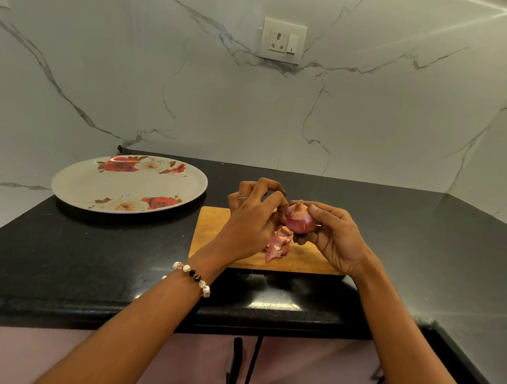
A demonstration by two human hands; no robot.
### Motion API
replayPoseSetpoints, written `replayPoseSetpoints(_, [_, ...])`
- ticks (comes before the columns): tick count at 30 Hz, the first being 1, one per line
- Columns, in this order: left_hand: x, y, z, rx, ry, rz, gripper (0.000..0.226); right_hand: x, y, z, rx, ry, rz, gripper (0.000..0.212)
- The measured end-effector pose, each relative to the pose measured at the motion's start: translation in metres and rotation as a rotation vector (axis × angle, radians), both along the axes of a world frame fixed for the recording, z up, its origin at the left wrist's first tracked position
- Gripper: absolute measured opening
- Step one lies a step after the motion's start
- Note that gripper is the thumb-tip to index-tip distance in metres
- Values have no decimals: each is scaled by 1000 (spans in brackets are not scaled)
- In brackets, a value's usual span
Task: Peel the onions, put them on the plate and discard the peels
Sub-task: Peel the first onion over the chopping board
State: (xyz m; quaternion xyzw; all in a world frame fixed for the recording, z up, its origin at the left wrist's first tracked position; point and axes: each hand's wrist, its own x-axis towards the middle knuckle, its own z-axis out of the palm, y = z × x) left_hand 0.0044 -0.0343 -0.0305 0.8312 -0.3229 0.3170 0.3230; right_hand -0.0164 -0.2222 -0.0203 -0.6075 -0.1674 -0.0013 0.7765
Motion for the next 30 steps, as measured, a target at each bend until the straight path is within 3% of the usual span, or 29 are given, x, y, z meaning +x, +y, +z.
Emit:
replayPoseSetpoints(13, [3,4,1,-182,-81,-34,17,-2,3,3,39,22,-63,33])
replayPoseSetpoints(21, [2,3,-2,-82,-212,-60,32,-3,5,5,38,54,-73,32])
replayPoseSetpoints(30, [2,-1,-1,-159,-173,-126,15,-3,7,6,29,86,-63,38])
